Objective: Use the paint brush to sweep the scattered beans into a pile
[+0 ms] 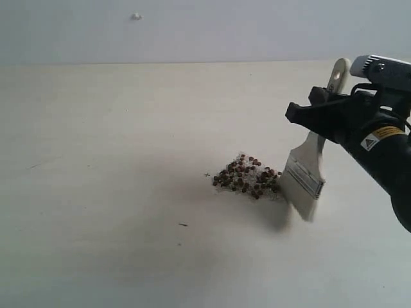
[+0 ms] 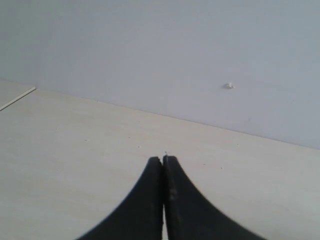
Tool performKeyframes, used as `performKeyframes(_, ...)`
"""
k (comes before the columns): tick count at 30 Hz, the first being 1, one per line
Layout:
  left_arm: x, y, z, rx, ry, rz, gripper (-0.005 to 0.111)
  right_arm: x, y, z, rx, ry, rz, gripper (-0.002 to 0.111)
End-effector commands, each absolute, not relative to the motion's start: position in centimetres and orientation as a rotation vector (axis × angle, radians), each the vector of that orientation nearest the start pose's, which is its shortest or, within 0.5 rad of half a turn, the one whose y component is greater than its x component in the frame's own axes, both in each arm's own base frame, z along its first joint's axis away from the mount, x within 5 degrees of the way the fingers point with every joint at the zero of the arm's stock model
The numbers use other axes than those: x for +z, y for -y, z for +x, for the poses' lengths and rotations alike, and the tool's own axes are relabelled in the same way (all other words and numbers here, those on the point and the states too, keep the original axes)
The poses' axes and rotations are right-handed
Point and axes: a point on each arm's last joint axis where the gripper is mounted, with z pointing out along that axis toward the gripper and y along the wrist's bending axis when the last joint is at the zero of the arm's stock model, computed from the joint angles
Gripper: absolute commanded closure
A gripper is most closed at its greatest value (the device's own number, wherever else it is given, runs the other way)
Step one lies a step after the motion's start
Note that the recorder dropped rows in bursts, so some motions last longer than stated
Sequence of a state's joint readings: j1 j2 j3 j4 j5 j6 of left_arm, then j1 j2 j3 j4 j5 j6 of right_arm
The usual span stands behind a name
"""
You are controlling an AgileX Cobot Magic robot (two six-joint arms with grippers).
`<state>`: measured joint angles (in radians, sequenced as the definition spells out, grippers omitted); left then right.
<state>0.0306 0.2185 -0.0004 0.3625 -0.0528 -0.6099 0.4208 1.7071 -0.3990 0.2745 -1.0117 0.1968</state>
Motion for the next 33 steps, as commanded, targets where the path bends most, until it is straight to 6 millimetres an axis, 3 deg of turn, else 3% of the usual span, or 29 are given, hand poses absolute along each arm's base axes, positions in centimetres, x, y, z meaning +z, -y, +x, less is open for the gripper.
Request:
performKeyframes(1,20.4,-0.1,7.4,-0.181,-1.632,-0.219,0.107,16.5,-9.3,25.3,0.357,-1.776,0.068,0.108)
performKeyframes(11,20.4,-0.1,7.4,-0.181,-1.632,-0.219,0.107,17.5,-9.2,25.3,0.266,-1.696,-0.031,0.108)
performKeyframes(18,20.4,-0.1,7.4,-0.181,-1.632,-0.219,0.107,15.7,-9.0,26.0,0.216,-1.635,-0.011,0.108)
performKeyframes(25,20.4,-0.1,7.4,-0.181,-1.632,-0.219,0.107,12.6,-9.0,26.3,0.188,-1.734,-0.001,0.108)
performKeyframes(33,20.4,-0.1,7.4,-0.181,-1.632,-0.219,0.107,12.3,-10.7,27.4,0.327,-1.721,-0.063,0.108)
